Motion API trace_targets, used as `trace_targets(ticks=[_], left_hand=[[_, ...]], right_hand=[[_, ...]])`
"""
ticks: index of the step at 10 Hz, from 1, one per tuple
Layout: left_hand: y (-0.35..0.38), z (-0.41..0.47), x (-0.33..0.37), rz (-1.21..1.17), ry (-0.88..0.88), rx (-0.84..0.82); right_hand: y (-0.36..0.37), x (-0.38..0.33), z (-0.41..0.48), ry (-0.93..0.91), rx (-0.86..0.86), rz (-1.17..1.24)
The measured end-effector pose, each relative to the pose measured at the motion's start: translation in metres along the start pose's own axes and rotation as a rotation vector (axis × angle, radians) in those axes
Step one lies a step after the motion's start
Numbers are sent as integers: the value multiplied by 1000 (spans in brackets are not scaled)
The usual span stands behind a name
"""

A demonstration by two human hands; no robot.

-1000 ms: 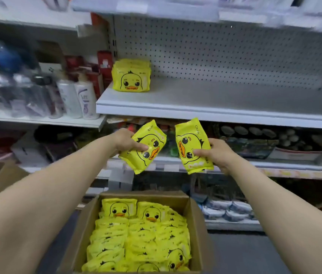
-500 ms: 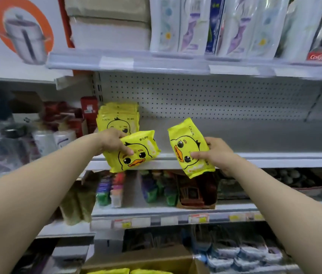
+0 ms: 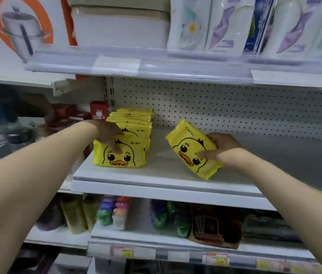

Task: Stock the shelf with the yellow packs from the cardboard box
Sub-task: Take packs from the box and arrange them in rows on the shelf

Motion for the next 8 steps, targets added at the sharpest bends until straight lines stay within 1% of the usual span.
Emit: trace_targets(ticks=[1, 2, 3, 4, 5, 6, 7, 8], left_hand=[[-7, -1, 10, 72, 57, 43], [-11, 6, 8, 91, 79, 110], [-11, 15, 3, 96, 124, 130], [-10, 20, -2, 127, 158, 189], [-9, 23, -7, 176, 136, 271], [-11, 21, 0, 61, 211, 402], [-12, 2, 35, -248, 422, 381], [-1, -17, 82, -323, 555, 220]], right_hand=[[3, -5, 7, -27, -3, -42], [6, -9, 10, -51, -6, -28], [9, -11, 13, -48, -19, -51], [13, -13, 14, -38, -25, -43], [15, -15, 11, -23, -46, -36], [14, -23, 4, -24, -66, -73], [11, -30, 0, -17, -93, -113], [9, -35, -2, -19, -123, -140]])
Point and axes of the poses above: each hand's wrist, its own z-axis towards the middle knuckle, its own y-axis out of the palm, x = y × z, the point moved 3 cm from there along z, towards the middle knuckle, and after that the axes turned 7 degrees about -z, right-handed, at the moved point
